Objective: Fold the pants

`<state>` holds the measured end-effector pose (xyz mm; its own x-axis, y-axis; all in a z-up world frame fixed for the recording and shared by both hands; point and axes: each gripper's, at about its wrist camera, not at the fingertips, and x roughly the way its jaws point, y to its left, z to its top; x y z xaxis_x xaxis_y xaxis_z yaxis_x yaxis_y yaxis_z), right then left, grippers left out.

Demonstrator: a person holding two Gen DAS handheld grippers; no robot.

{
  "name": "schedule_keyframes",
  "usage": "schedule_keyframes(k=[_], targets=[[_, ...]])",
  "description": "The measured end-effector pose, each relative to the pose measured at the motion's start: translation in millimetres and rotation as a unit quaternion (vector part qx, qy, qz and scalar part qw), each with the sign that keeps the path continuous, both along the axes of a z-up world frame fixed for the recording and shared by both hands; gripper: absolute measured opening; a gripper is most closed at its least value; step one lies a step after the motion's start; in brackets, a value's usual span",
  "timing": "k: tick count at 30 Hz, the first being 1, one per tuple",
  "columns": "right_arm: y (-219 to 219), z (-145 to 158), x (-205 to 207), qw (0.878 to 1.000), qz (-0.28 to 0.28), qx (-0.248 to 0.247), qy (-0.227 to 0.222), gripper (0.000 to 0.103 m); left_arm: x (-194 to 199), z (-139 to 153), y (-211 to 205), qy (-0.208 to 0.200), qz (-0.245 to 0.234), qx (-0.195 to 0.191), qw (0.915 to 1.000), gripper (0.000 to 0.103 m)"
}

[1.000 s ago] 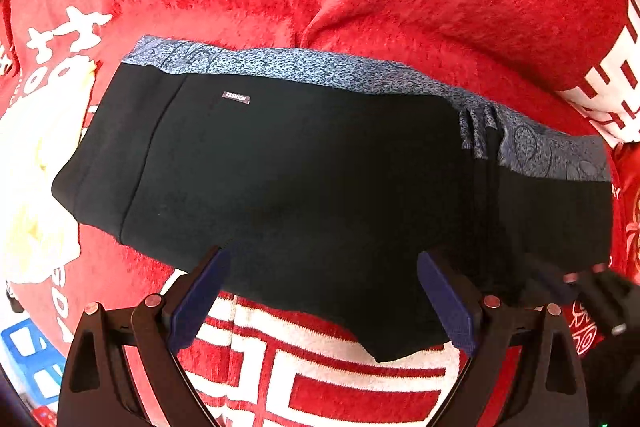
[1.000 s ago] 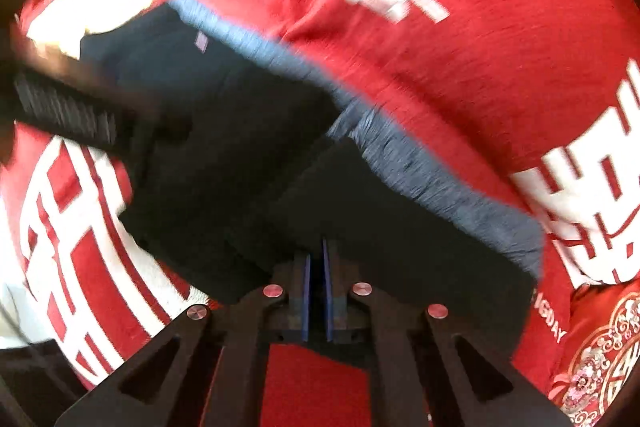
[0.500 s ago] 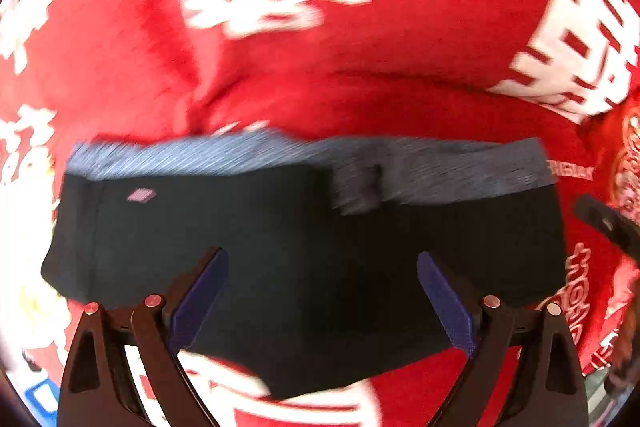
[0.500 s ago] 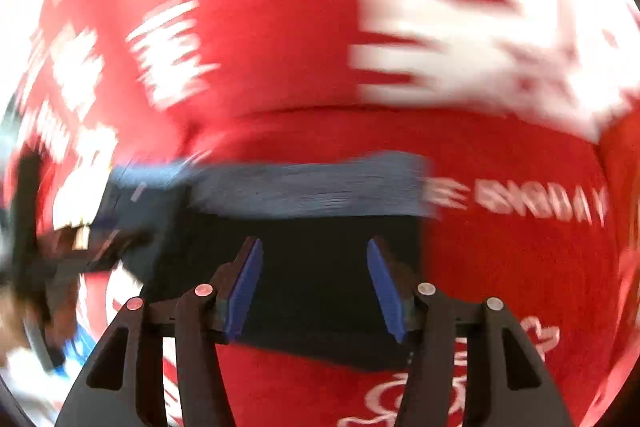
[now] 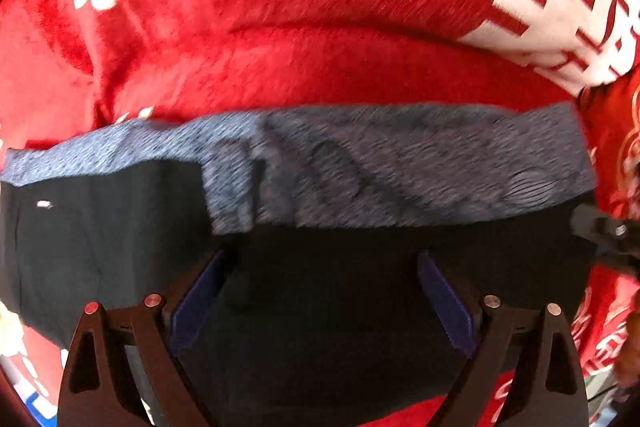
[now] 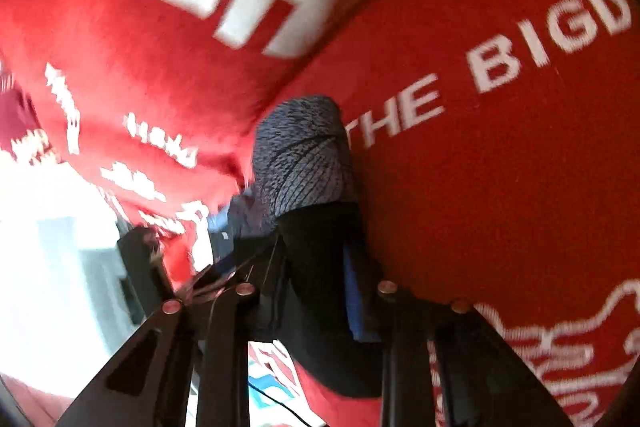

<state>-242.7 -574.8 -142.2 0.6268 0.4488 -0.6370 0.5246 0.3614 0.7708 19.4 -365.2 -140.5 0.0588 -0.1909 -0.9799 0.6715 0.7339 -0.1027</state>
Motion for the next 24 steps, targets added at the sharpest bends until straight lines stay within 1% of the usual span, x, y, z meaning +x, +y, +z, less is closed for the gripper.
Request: schedule_keyframes(k=[1, 3, 4, 5, 6, 7, 8, 10, 13, 15, 18, 20, 24], targets=[[4, 4, 0, 1.0, 0.007, -0.019, 0.008, 0.026, -2, -3, 5, -0.005, -0.001, 0.009, 0.9999, 0.102], [5, 4, 3, 0.997, 0.013, -0.061, 0.036, 0.027, -3, -10, 14, 0.007, 0.015, 0.001, 0.9999, 0.103], [6, 2, 9, 0.994, 0.021, -0.094, 0.06, 0.031, -3, -10, 17, 0.008, 0.021, -0.003, 0.9998, 0.103], [9, 0, 17, 0.986, 0.036, -0.133, 0.089, 0.035, -3, -9, 16, 0.003, 0.022, 0.003, 0.9997, 0.103], [16, 2, 23, 0.978, 0.048, -0.171, 0.111, 0.042, -3, -6, 15, 0.0, 0.024, 0.011, 0.9996, 0.103], [20, 9, 28, 0.972, 0.051, -0.194, 0.121, 0.05, -3, -3, 15, -0.002, 0.028, 0.017, 0.9995, 0.103], [23, 14, 29, 0.966, 0.054, -0.214, 0.131, 0.052, -3, 0, 17, -0.007, 0.033, 0.022, 0.9992, 0.103], [31, 27, 26, 0.956, 0.057, -0.246, 0.148, 0.053, -2, 8, 24, -0.014, 0.046, 0.03, 0.9984, 0.103], [39, 43, 13, 0.953, 0.056, -0.256, 0.153, 0.053, 0, 23, 48, -0.017, 0.081, 0.03, 0.9961, 0.103], [47, 51, 7, 0.951, 0.06, -0.261, 0.153, 0.053, 3, 31, 69, -0.018, 0.11, 0.035, 0.9931, 0.103], [64, 62, 6, 0.949, 0.075, -0.272, 0.14, 0.053, 4, 35, 105, -0.016, 0.15, 0.039, 0.9879, 0.103], [79, 68, 16, 0.949, 0.098, -0.274, 0.118, 0.053, 5, 36, 120, -0.019, 0.17, 0.041, 0.9843, 0.103], [112, 67, 56, 0.948, 0.148, -0.268, 0.09, 0.053, 5, 30, 145, -0.016, 0.202, 0.043, 0.9784, 0.103]])
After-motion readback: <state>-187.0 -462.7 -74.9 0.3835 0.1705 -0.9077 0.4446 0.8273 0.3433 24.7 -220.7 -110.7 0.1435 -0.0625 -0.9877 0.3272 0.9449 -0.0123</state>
